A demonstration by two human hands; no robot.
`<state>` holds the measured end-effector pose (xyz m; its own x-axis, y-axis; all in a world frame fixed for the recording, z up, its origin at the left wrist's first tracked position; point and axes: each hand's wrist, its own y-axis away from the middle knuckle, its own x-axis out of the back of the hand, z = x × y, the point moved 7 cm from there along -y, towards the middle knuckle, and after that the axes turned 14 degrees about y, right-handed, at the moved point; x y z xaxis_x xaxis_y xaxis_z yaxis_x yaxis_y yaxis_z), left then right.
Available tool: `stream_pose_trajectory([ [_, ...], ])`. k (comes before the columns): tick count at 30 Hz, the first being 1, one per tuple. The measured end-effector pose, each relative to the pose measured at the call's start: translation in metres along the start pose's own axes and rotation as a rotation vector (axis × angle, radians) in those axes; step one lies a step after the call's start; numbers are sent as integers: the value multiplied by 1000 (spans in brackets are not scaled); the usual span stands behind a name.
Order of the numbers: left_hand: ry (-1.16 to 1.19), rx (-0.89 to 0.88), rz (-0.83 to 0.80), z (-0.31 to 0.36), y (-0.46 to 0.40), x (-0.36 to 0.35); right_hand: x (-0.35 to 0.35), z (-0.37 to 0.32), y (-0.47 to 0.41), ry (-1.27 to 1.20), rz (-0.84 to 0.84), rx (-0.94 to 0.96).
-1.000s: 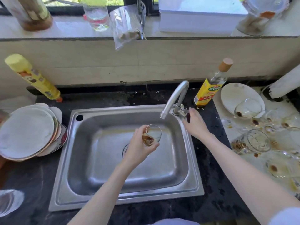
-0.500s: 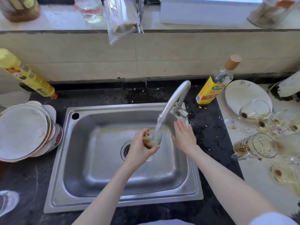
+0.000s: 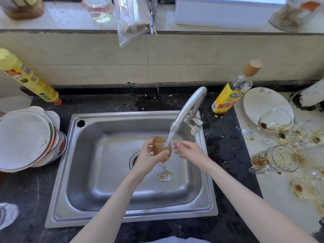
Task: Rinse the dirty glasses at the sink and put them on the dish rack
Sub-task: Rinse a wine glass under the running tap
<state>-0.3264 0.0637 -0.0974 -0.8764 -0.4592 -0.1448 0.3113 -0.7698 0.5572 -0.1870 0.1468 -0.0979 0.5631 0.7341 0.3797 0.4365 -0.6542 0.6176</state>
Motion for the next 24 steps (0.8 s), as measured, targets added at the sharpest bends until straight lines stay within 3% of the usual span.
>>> stream_pose_trajectory([
  [2,103,85,8,-3,-2,-1,-19,2,12,-262,-93,-78],
  [5,180,267,-55,-14,-3,-6,-36,3,21,-467,-162,-154],
  [12,307,482,-28,-31,0,-12,-43,4,22,-489,-183,-295],
  [19,189,240,-174,-18,-1,-15,-45,2,17,-489,-115,-130],
  [24,82,16,-88,-5,1,1,-45,-5,19,-673,-82,37],
])
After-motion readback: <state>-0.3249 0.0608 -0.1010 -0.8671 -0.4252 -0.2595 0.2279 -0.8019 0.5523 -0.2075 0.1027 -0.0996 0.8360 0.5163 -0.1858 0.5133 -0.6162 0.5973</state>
